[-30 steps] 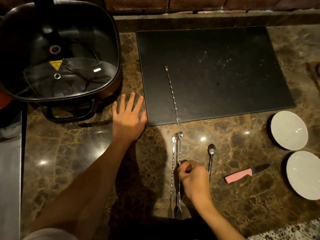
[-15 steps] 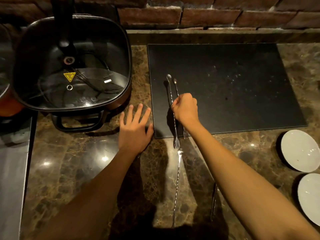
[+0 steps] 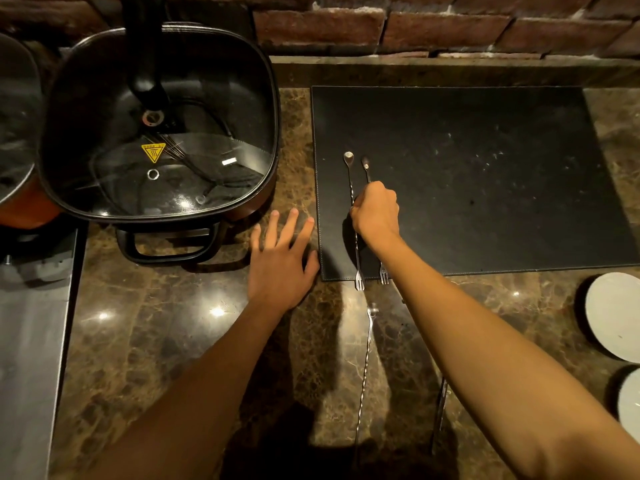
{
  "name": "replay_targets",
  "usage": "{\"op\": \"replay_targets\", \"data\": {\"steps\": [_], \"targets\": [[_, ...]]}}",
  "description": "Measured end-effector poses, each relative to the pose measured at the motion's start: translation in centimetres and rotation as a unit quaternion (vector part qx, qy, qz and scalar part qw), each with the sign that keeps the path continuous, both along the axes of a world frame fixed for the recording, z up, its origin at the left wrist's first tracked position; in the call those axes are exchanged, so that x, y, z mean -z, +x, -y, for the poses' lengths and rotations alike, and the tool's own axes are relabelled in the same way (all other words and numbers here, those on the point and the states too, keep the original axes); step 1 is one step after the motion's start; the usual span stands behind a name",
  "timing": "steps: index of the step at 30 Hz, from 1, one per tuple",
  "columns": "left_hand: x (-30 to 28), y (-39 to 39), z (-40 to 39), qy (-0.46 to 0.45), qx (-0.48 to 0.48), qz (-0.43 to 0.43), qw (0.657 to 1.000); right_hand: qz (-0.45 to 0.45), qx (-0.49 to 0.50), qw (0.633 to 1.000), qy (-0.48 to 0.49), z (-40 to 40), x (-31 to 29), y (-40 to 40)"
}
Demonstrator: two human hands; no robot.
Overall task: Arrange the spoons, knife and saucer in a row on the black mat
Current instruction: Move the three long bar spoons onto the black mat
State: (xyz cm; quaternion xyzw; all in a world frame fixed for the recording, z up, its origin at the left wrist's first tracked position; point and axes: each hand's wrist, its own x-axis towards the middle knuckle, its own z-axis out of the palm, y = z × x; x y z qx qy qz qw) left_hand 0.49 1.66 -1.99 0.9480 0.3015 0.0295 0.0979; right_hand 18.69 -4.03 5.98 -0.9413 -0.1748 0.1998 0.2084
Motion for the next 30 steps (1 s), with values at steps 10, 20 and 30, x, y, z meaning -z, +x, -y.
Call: {"op": "replay_targets", "data": {"steps": [10,20,30], "targets": [[-0.4,-0.1,0.1,0.002,0.004,0.002,1.000,-0.015,0.012,0.997,0.078,1.9,-1.1,-0.2],[-0.4,-0.1,0.3,0.045,0.002,0.038,0.998,-0.179,0.112,0.969,0.130,17.7,0.9,-12.2],[-0.7,-0.3,0.6,0.059,0.009,0.050,0.997,-0.055,0.023,0.998,-0.013,19.9,0.7,-18.9]]}}
